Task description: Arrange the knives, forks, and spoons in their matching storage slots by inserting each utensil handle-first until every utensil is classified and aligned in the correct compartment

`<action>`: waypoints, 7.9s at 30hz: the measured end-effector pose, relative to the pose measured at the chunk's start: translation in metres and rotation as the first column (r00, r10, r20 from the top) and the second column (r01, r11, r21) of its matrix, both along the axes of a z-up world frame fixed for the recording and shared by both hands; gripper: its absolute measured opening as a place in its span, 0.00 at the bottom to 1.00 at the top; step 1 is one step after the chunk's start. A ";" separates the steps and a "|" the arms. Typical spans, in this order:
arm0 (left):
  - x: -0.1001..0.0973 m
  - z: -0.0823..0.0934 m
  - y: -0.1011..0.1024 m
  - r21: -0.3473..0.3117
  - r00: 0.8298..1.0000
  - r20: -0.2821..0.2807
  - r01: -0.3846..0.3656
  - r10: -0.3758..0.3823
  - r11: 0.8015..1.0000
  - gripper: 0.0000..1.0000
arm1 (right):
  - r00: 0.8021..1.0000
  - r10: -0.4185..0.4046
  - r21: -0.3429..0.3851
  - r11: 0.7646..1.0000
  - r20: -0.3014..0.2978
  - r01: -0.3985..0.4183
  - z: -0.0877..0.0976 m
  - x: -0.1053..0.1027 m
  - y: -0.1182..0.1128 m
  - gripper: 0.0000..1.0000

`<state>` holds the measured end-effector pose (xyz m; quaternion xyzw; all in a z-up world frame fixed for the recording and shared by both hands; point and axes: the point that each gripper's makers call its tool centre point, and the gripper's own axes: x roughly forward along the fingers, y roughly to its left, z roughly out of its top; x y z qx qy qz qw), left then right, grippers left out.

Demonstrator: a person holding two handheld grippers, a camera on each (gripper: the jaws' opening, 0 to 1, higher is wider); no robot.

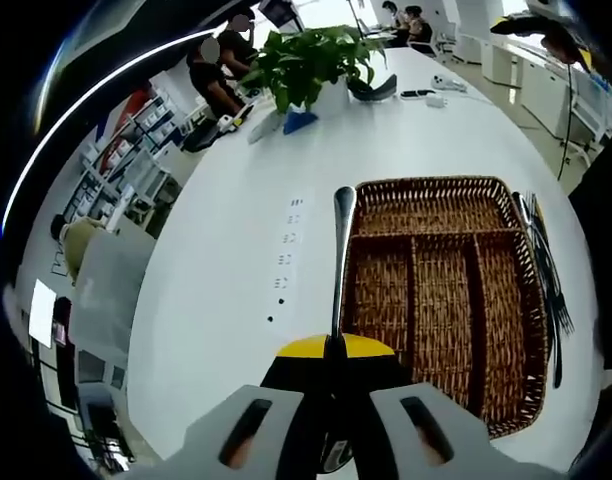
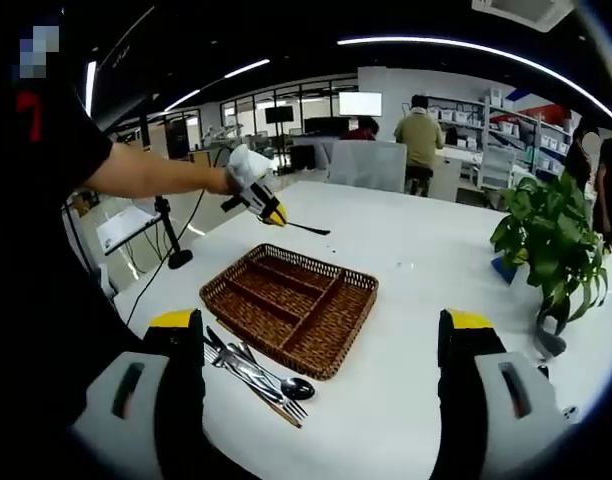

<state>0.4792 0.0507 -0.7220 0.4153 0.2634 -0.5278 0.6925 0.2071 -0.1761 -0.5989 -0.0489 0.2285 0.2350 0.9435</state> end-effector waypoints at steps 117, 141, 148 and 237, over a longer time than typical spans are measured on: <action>-0.094 0.093 0.090 -0.592 0.918 -0.204 -0.392 0.340 0.704 0.99 | 0.999 -0.043 -0.077 0.996 0.018 0.044 0.013 -0.002 0.022 1.00; -0.260 0.091 0.158 -0.549 0.779 -0.091 -0.559 0.620 0.622 0.99 | 0.981 0.190 -0.085 0.979 0.042 -0.186 -0.006 0.001 0.002 1.00; -0.272 0.078 0.165 -0.529 0.775 -0.092 -0.570 0.625 0.629 0.99 | 0.983 0.185 -0.110 0.977 0.011 -0.182 -0.017 -0.016 -0.004 1.00; -0.283 0.076 0.187 -0.526 0.774 -0.135 -0.586 0.619 0.617 0.99 | 0.727 0.645 -0.264 0.678 -0.235 -0.686 -0.155 0.003 0.087 0.59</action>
